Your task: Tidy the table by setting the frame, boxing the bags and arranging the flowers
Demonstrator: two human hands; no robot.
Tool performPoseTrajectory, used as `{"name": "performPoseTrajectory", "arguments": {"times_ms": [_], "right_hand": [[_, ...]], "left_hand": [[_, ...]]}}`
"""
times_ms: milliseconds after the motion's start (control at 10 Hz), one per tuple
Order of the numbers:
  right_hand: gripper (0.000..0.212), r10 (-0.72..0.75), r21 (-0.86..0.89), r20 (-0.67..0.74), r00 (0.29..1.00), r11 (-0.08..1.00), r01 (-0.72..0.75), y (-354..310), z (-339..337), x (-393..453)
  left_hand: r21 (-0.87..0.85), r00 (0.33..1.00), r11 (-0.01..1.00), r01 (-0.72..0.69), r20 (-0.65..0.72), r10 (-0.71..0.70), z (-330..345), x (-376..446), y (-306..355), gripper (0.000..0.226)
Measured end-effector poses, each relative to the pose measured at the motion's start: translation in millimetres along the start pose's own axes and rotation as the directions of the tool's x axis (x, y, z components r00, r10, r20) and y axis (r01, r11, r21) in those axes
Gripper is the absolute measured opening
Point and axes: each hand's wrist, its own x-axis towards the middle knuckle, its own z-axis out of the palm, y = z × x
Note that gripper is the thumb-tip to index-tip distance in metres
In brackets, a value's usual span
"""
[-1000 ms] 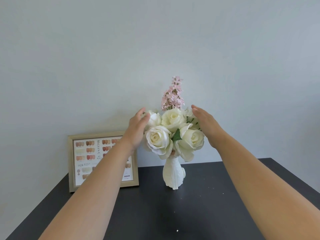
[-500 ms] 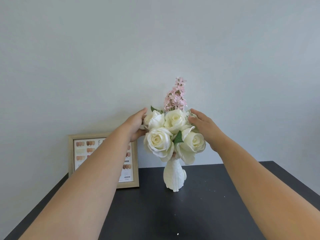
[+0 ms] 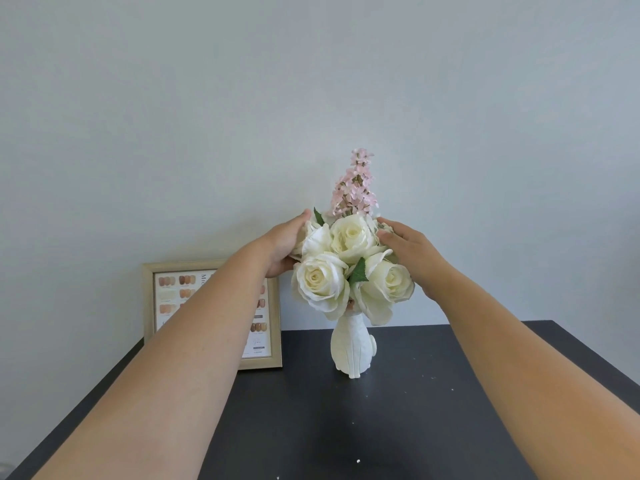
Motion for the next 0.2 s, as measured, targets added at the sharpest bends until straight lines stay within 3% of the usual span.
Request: {"name": "performPoseTrajectory", "arguments": {"times_ms": [100, 200], "right_hand": [[0.029, -0.001, 0.011, -0.033, 0.999, 1.0, 0.002, 2, -3, -3], [0.042, 0.006, 0.055, -0.077, 0.997, 0.998, -0.002, 3, -13, -7]], "left_hand": [[0.031, 1.0, 0.999, -0.013, -0.028, 0.014, -5, 1, -6, 0.071], [0.059, 0.989, 0.996, -0.064, -0.13, 0.071, -12, -5, -20, 0.06]]}}
